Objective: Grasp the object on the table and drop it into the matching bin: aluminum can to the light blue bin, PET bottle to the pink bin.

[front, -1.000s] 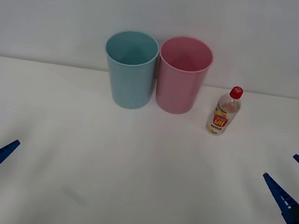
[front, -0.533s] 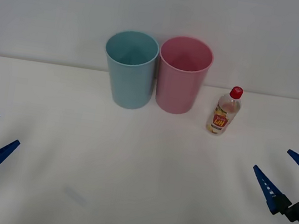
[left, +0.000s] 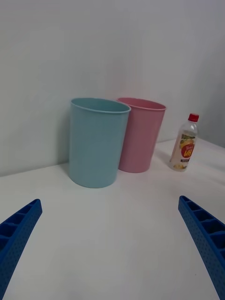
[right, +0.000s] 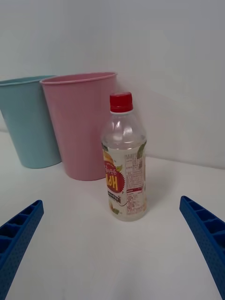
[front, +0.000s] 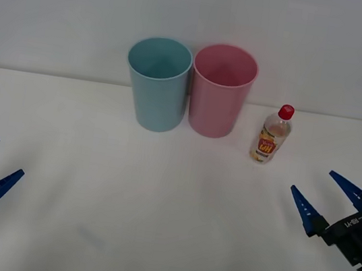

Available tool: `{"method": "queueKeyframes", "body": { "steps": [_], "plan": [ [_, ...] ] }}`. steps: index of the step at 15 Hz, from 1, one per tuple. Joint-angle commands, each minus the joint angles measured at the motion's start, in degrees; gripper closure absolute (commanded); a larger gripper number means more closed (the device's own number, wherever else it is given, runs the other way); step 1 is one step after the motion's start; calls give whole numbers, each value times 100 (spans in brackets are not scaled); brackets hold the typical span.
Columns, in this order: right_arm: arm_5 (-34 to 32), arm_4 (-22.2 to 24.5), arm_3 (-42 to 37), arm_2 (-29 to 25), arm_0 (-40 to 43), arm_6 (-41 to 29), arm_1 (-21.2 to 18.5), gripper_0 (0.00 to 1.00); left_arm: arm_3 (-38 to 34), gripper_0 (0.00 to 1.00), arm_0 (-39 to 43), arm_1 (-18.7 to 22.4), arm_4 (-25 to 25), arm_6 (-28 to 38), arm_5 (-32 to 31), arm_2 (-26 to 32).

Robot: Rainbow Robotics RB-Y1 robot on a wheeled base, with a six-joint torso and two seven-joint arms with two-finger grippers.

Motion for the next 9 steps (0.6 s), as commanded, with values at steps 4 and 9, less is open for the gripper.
{"method": "queueKeyframes", "body": {
  "steps": [4,9],
  "plan": [
    [370,194,793,182,-810,218,215,0,0,0,0,0,0,0,0,0],
    [686,502,1382,182,-1460,376,549,0,0,0,0,0,0,0,0,0]
  ]
}}
